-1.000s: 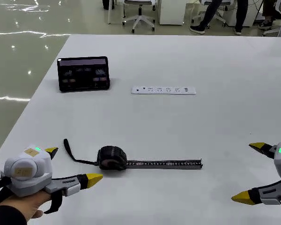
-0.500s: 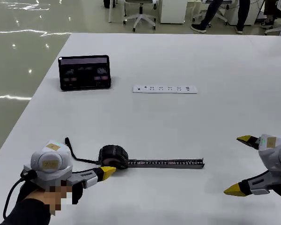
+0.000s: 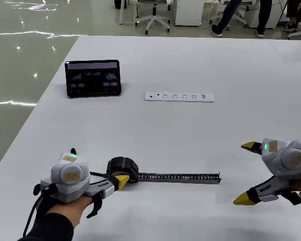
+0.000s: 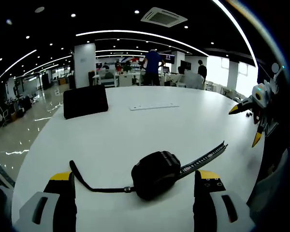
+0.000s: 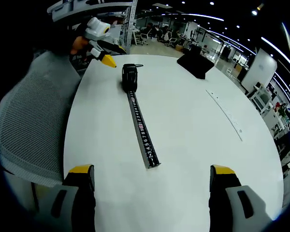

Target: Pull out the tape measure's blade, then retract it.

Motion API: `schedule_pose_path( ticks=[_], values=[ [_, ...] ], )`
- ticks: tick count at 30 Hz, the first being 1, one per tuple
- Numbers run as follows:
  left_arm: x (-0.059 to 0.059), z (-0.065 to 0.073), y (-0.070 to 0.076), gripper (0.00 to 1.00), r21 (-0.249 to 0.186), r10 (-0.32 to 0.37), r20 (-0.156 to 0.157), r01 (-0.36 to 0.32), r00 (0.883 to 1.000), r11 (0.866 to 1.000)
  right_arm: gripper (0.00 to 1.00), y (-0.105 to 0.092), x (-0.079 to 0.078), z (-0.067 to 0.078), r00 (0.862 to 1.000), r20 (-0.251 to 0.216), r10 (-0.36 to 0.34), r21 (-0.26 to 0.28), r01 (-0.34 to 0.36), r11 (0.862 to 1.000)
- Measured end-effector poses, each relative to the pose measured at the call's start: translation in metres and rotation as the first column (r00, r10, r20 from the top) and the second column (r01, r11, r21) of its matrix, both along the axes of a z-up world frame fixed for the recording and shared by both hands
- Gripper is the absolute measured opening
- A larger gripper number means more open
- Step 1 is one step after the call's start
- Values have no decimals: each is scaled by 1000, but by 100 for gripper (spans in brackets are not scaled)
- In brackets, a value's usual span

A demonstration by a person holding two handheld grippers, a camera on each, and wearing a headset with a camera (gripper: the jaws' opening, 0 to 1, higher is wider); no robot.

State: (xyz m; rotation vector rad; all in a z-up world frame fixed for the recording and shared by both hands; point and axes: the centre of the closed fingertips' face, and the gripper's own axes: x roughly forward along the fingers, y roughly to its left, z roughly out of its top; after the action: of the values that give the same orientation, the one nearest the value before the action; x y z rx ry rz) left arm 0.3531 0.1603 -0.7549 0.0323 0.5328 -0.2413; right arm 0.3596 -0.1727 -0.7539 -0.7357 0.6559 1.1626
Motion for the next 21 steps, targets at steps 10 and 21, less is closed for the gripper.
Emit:
schedule_pose_path(
  ticks=[10, 21],
  values=[
    [4, 3, -18, 100, -13, 37, 91, -36, 995, 999, 90, 15, 19, -18, 998, -29, 62, -30, -63, 998],
    [9, -7, -19, 100, 13, 57, 114, -59, 992, 998, 78, 26, 28, -39, 987, -80, 137, -73, -143, 987]
  ],
)
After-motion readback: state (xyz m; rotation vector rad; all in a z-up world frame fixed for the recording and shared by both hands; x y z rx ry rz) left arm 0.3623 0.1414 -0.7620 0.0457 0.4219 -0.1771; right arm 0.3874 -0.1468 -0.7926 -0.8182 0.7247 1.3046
